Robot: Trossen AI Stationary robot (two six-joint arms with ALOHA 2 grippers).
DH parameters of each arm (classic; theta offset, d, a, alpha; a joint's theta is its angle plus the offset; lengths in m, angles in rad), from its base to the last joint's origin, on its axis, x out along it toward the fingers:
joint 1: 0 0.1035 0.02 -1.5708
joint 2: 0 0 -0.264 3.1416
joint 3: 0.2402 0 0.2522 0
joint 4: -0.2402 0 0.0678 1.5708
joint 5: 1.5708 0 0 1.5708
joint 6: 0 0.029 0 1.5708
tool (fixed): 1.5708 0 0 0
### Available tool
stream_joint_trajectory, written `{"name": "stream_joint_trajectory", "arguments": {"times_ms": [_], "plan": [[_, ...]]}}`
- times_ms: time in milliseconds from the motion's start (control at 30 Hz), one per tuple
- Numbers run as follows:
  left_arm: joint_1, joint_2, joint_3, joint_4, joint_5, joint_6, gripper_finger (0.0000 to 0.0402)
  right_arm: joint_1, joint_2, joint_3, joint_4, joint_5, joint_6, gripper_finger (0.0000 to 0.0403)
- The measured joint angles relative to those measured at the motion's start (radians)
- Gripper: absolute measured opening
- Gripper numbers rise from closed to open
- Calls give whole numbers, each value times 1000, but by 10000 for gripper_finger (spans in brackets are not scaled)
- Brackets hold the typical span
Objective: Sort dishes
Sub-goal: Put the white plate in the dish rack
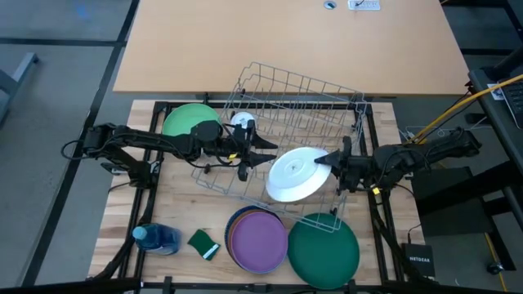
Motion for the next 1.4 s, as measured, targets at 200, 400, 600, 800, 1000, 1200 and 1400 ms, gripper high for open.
{"name": "stream_joint_trajectory", "arguments": {"times_ms": [200,400,600,800,1000,1200,1400], "plan": [[-1,0,0,-1,0,0,141,0,146,86,-129,78,-104,53],[-1,0,0,-3,0,7,141,1,256,177,-137,125,-168,53],[-1,0,0,-7,0,7,141,0,291,253,-145,142,-195,53],[-1,0,0,-7,0,7,141,0,293,299,-157,142,-237,53],[-1,0,0,1,0,7,141,0,316,306,-155,139,-332,53],[0,0,0,19,-1,33,141,-17,391,306,-112,134,-438,53],[4,-15,0,71,-2,95,141,-78,437,304,44,123,-471,53]]}}
